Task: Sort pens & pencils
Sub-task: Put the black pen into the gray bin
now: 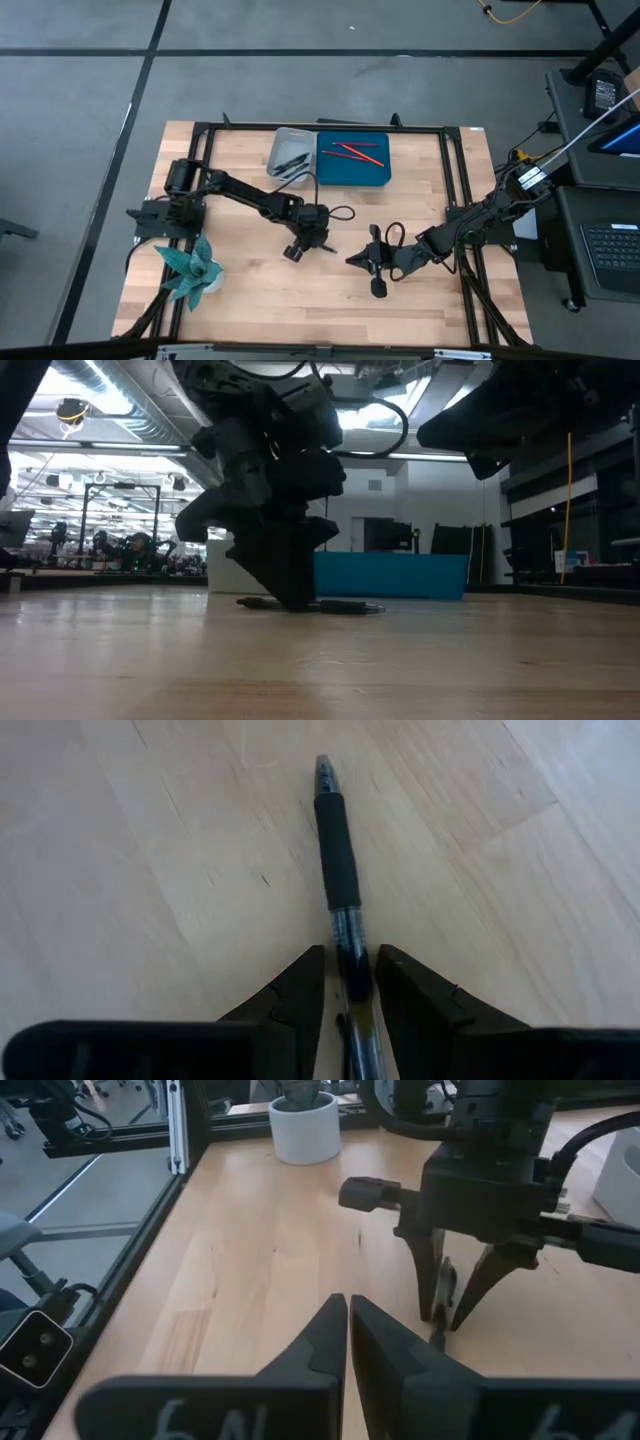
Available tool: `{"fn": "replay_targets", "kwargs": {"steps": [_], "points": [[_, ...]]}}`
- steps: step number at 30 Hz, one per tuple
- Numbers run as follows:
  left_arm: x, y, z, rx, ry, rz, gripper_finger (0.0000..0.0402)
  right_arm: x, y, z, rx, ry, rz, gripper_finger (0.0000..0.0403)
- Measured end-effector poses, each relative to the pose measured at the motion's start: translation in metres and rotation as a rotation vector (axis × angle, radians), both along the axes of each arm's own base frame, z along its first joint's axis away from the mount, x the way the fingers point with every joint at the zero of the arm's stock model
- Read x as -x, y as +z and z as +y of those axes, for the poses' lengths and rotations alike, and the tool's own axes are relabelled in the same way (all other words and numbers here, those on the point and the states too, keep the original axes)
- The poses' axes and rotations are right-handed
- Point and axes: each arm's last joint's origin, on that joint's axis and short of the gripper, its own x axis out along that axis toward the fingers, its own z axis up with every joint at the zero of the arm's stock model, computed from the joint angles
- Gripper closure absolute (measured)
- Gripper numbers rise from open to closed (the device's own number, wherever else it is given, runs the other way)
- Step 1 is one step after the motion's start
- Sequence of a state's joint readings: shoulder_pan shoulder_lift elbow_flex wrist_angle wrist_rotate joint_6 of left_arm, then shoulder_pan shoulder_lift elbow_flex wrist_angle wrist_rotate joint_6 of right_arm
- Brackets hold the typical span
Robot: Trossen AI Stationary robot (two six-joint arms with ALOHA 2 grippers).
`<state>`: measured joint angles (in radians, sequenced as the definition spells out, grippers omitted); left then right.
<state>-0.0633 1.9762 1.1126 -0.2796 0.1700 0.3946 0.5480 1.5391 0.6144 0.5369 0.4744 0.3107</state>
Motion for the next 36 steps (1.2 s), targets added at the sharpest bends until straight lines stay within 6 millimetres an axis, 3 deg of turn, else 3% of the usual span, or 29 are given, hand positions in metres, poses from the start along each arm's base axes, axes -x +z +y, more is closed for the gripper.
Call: {"fn": "replay_targets", "kwargs": {"steps": [4, 8, 16, 22, 26, 32, 36], "points": [[0.0, -0.002, 0.003, 0.003, 0.006, 0.015, 0.0326, 0.0, 0.0, 0.0, -0.003, 0.005, 0.001, 0.0382], [0.001, -0.002, 0.003, -0.016, -0.021, 0.012, 0.038, 0.0, 0.0, 0.0, -0.002, 0.006, 0.001, 0.0382], [0.001, 0.001, 0.004, 0.022, -0.039, -0.004, 0.0382, 0.0, 0.0, 0.0, -0.004, 0.006, 0.001, 0.0382], [0.015, 0.028, 0.005, 0.007, -0.039, -0.003, 0.0383, 0.0, 0.0, 0.0, -0.004, 0.006, 0.002, 0.0382], [0.021, 0.063, 0.005, -0.001, -0.023, -0.092, 0.0383, 0.001, 0.0, 0.001, -0.003, 0.01, 0.003, 0.0382], [0.03, 0.1, 0.005, 0.008, -0.027, -0.208, 0.0383, 0.004, -0.001, 0.007, 0.001, 0.032, 0.008, 0.0382], [0.043, 0.109, 0.007, 0.01, -0.022, -0.236, 0.0383, 0.007, -0.001, 0.011, 0.003, 0.046, 0.008, 0.0382]]}}
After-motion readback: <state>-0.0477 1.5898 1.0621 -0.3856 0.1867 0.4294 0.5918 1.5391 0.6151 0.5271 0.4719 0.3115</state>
